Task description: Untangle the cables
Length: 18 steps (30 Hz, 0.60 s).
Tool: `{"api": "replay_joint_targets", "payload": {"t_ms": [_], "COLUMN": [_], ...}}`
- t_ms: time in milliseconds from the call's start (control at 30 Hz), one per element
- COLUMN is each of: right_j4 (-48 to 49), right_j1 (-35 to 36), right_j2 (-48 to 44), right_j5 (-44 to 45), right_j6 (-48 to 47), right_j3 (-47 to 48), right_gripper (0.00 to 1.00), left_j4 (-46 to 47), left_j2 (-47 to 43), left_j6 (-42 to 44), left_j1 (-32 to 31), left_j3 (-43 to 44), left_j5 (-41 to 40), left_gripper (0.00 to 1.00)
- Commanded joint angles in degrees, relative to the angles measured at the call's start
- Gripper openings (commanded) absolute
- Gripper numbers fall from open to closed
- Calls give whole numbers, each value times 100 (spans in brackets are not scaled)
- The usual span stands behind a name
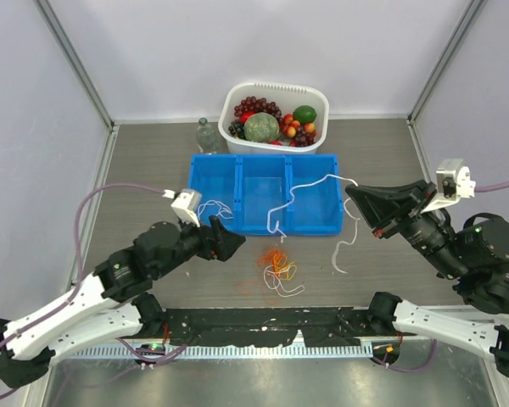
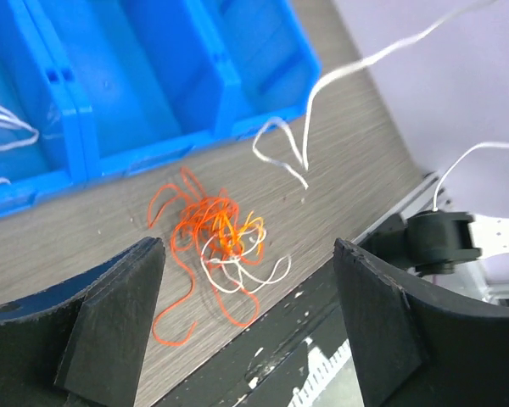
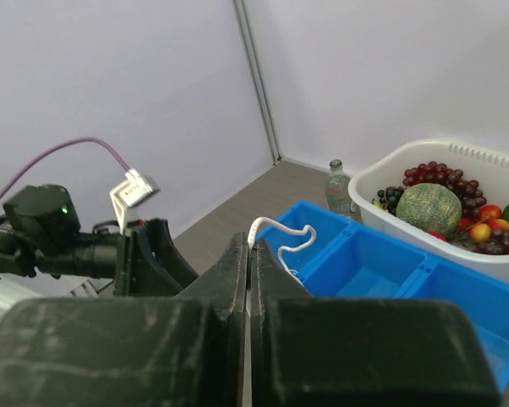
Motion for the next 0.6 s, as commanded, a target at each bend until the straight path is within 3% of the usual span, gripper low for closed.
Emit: {"api": "replay_joint_targets", "payload": {"t_ms": [0, 200, 567], "right_j4": [406, 1029, 1979], "right_j1": [6, 6, 6], "right_j2": [592, 1454, 2746], "right_j5": [-444, -796, -1403], "right_j6": [113, 122, 219], "right_j3": [96, 351, 1169], "right_gripper": [1, 1, 1], "left_j4": [-596, -1211, -1976], "left_j2": [-572, -1214, -2119], "left_j6": [315, 228, 105], "left_j1": [17, 17, 26], "left_j3": [390, 407, 513], "left_j5": [-375, -921, -1176], "left_gripper": [84, 85, 86]}}
